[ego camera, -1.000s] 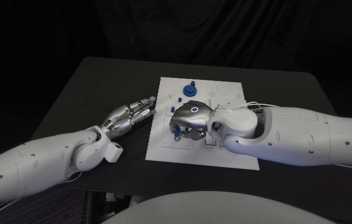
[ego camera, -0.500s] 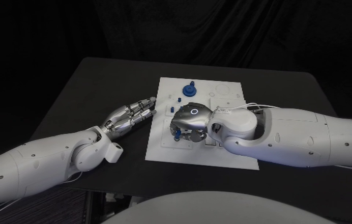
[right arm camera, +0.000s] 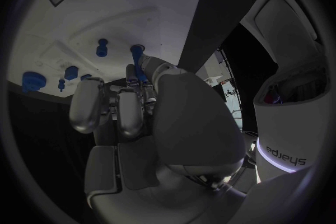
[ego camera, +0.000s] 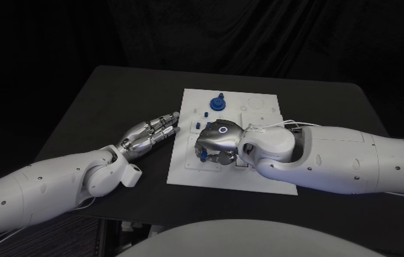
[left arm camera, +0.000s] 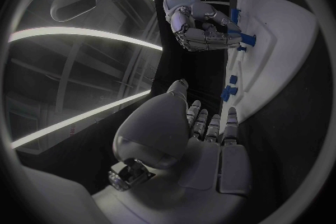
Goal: Assemble the parts on the task board
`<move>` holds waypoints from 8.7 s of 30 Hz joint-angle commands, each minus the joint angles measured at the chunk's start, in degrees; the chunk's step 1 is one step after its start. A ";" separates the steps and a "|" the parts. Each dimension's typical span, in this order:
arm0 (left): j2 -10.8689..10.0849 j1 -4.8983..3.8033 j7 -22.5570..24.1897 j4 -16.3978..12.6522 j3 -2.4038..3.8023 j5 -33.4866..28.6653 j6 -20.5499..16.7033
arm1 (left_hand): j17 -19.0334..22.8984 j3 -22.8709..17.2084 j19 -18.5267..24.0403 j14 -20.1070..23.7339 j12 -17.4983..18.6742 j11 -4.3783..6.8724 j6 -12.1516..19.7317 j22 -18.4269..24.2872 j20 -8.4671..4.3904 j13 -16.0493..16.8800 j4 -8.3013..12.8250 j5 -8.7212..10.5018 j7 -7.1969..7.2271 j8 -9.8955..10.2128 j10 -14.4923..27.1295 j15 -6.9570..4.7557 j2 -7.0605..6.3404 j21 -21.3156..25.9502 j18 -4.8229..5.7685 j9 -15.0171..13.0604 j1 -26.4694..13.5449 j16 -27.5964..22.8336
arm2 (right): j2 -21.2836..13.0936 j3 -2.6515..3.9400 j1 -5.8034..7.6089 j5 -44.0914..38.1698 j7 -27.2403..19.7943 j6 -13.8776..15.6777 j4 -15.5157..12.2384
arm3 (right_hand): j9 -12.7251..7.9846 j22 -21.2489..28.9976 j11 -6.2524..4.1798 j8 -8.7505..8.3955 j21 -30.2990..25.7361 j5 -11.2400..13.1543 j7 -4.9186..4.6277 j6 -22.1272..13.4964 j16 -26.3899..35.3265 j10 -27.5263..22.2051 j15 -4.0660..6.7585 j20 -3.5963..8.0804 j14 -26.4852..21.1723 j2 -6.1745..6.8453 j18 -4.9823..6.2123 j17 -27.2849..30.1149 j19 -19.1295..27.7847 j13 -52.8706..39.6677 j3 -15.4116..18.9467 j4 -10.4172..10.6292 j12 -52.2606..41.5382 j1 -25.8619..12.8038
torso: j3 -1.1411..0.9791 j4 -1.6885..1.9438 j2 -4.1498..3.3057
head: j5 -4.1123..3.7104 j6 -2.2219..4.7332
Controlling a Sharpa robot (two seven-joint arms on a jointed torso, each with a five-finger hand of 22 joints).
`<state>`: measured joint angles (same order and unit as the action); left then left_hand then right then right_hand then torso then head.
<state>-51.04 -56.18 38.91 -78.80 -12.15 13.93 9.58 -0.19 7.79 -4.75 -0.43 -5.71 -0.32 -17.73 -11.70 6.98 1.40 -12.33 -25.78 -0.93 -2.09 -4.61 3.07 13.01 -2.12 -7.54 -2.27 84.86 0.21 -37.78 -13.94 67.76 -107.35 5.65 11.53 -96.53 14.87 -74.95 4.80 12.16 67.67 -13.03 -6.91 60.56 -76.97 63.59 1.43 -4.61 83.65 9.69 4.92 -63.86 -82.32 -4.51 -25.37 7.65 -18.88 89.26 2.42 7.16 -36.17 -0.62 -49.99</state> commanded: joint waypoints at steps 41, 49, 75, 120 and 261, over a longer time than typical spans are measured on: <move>0.15 0.99 2.35 0.44 0.05 -0.36 0.74 | 0.11 -0.18 0.25 0.23 -0.07 -0.18 0.37 0.16 -0.02 0.01 -0.27 0.41 -0.17 -0.03 0.12 0.00 0.04 -0.07 -0.42 0.03 -0.94 -0.12 | -7.51 -0.17 2.68 7.21 -1.61 10.52 -4.07 | -11.05 -5.31 3.92 -9.78 -16.37 9.73 7.87 -42.08 5.02 -34.07 -3.47 -3.28 -8.17 5.74 2.32 8.49 8.29 -1.18 13.21 9.34 -2.96 1.51 | -0.02 0.10 0.12 | -0.42 -0.01; -0.31 1.02 3.32 -0.05 0.05 -0.36 -0.08 | 0.07 -0.20 0.07 0.12 -0.46 0.05 -0.58 -0.01 -0.21 0.10 -0.46 -0.59 -0.24 -0.24 -0.20 -0.33 -0.08 -0.17 -0.53 -0.11 -1.17 -0.08 | -15.07 -0.21 9.51 29.79 -5.52 13.98 -7.93 | -5.86 -5.81 -1.79 -0.53 -14.21 4.00 -0.16 -15.22 5.02 -15.88 -0.22 -0.70 -6.66 -0.25 2.02 8.46 6.35 -15.14 7.64 7.51 -32.79 3.09 | 0.06 0.09 0.22 | -0.81 -0.01; -0.48 1.03 4.68 -0.27 0.05 -0.36 -1.29 | 0.11 -0.81 0.20 0.24 -0.48 -1.39 9.76 1.04 -0.50 0.06 -0.94 -1.53 8.58 1.01 -0.09 -0.20 -0.36 -0.13 -0.16 1.14 -1.39 -0.13 | -27.25 -0.29 5.48 35.19 15.37 -2.26 -7.96 | 5.58 -10.71 -5.68 22.74 5.27 -0.27 3.56 -10.86 -5.16 19.86 3.04 2.74 3.38 -6.16 -1.55 -10.47 -3.25 -75.00 17.01 9.14 -68.63 -24.80 | 0.18 0.30 -0.03 | -6.73 -0.01; -0.15 1.13 3.80 0.36 0.05 -0.36 -0.16 | 0.11 -1.68 0.11 0.22 -0.62 -2.26 8.13 1.94 0.27 0.10 -1.13 -1.65 6.91 0.52 -0.37 -0.21 -0.48 -0.21 -0.91 0.82 -1.26 -0.12 | -26.85 -0.34 -0.14 21.19 27.86 -4.72 -11.40 | 10.26 -12.11 -7.11 26.75 12.95 9.93 5.17 -9.65 -8.04 26.41 4.37 4.11 4.33 -5.63 -2.67 -15.02 -4.56 -85.49 17.73 9.12 -71.12 -41.92 | 0.20 0.21 0.10 | -7.30 -0.01; 0.97 2.61 2.80 1.62 0.05 -0.37 1.25 | 0.14 -1.51 0.17 0.32 -0.37 -1.78 7.31 2.35 0.52 0.05 -1.69 -0.65 2.80 0.35 0.22 -0.06 -0.56 -0.24 -1.01 0.68 -2.08 -0.16 | -23.13 -0.26 1.06 46.76 12.37 11.57 -9.51 | 15.84 -11.34 -6.86 27.12 10.73 -7.12 4.87 -12.16 -6.52 26.41 4.15 3.84 3.82 -9.69 -2.10 -11.39 -3.59 -85.49 27.62 8.60 -71.12 -26.53 | 0.14 0.19 0.11 | -5.37 -0.01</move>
<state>-50.07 -53.76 39.34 -77.04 -12.08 13.86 10.45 -0.10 6.38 -4.56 -0.22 -6.38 -2.37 -10.35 -9.41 7.17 1.47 -13.76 -26.73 2.34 -1.43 -4.61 2.86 12.49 -2.13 -7.54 -1.53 83.42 0.21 -60.41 -14.30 68.19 -57.53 20.60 19.24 -105.52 30.66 -74.90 -1.83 39.11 78.26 -19.72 -2.10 48.59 -83.17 84.13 5.41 -0.72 83.95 -0.01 3.12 -74.95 -83.95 -74.94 2.15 16.05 -89.85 62.30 2.58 7.36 -36.02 -5.82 -49.99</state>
